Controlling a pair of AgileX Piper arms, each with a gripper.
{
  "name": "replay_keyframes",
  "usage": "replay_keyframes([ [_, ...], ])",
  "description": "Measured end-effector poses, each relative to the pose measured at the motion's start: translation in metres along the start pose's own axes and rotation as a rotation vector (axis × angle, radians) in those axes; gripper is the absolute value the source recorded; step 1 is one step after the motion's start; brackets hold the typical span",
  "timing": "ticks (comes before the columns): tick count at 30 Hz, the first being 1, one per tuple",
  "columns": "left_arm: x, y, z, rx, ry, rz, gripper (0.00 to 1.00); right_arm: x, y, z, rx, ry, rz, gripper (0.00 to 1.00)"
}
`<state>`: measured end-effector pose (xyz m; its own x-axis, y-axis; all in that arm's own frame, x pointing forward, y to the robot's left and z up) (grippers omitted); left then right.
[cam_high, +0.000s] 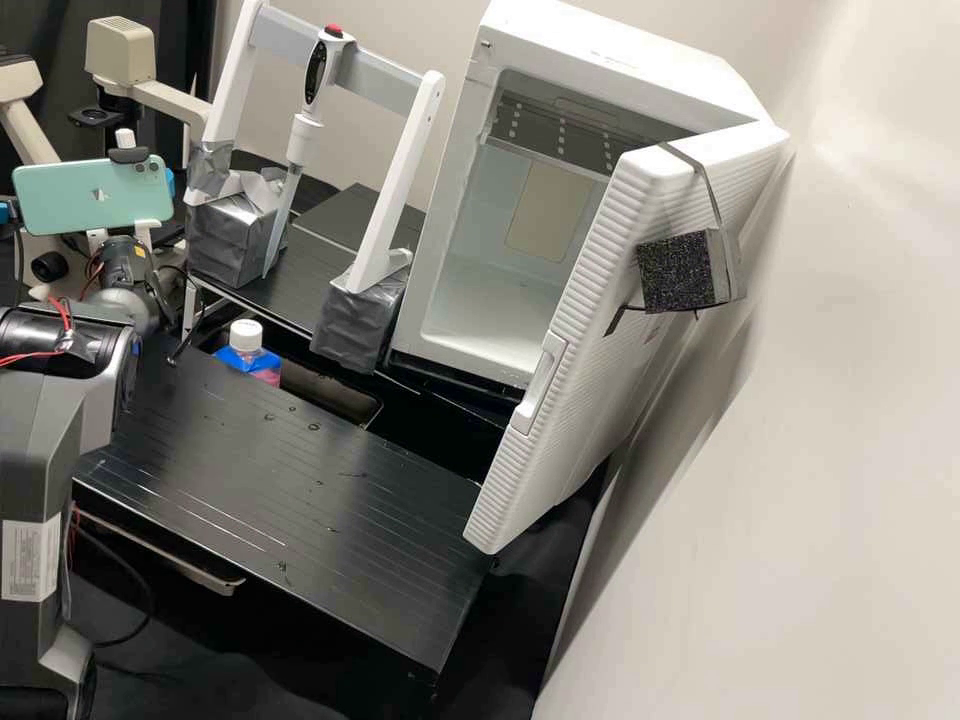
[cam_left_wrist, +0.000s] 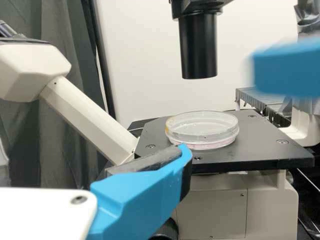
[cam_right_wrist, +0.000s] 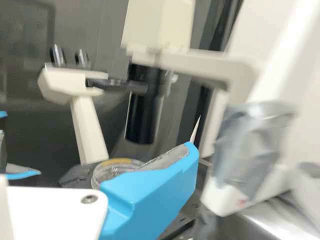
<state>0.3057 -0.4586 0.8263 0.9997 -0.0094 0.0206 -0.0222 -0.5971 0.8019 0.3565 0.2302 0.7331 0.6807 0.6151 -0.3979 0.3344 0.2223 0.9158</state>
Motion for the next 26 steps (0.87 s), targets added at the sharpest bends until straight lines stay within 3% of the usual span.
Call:
replay_keyframes([
  [11, 0.0, 0.0, 0.0, 0.0, 0.0, 0.0, 1.0, -0.095, 0.008, -0.01, -0.039, 0.049, 0.187, 1.0],
  [16, 0.0, 0.0, 0.0, 0.0, 0.0, 0.0, 1.0, -0.141, 0.008, -0.013, -0.075, -0.039, 0.312, 1.0],
  [18, 0.0, 0.0, 0.0, 0.0, 0.0, 0.0, 1.0, -0.157, 0.007, -0.011, -0.079, -0.11, 0.377, 1.0],
  [23, 0.0, 0.0, 0.0, 0.0, 0.0, 0.0, 1.0, -0.191, 0.014, 0.0, -0.028, -0.272, 0.517, 1.0],
  [26, 0.0, 0.0, 0.0, 0.0, 0.0, 0.0, 1.0, -0.204, 0.017, 0.01, 0.027, -0.307, 0.546, 1.0],
])
